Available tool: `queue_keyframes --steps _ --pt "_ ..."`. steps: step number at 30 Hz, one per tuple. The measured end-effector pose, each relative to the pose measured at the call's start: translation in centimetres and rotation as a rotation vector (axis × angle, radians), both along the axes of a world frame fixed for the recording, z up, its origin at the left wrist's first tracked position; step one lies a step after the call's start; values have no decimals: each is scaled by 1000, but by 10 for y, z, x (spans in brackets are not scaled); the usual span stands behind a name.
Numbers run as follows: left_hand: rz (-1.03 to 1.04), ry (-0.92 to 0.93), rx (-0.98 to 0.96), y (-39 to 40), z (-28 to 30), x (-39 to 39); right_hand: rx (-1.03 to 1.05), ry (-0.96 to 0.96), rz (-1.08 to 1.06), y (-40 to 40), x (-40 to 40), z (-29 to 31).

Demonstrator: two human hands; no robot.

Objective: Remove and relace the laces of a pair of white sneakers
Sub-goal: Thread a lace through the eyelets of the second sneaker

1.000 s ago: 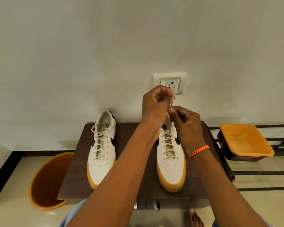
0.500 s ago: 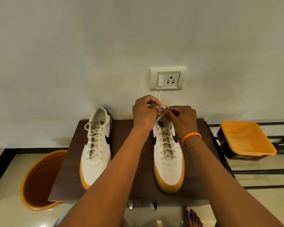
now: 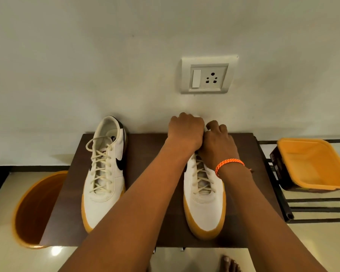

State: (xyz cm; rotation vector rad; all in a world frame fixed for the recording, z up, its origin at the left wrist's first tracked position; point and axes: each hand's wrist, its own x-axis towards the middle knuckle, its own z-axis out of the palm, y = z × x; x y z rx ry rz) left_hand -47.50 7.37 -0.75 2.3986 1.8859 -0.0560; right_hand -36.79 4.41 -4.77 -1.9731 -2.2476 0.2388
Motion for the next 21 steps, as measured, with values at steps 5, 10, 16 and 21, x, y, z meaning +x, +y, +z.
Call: queue_keyframes --steps 5,10,16,21 --pt "23 -170 39 12 4 -3 -28 242 -162 9 8 14" --pt "237 -598 228 -15 15 -34 16 300 -156 11 5 32" --pt "781 -261 315 -52 10 -126 -151 195 -288 8 0 28" --pt "814 -207 0 -57 5 -136 -267 231 -305 14 -3 32"
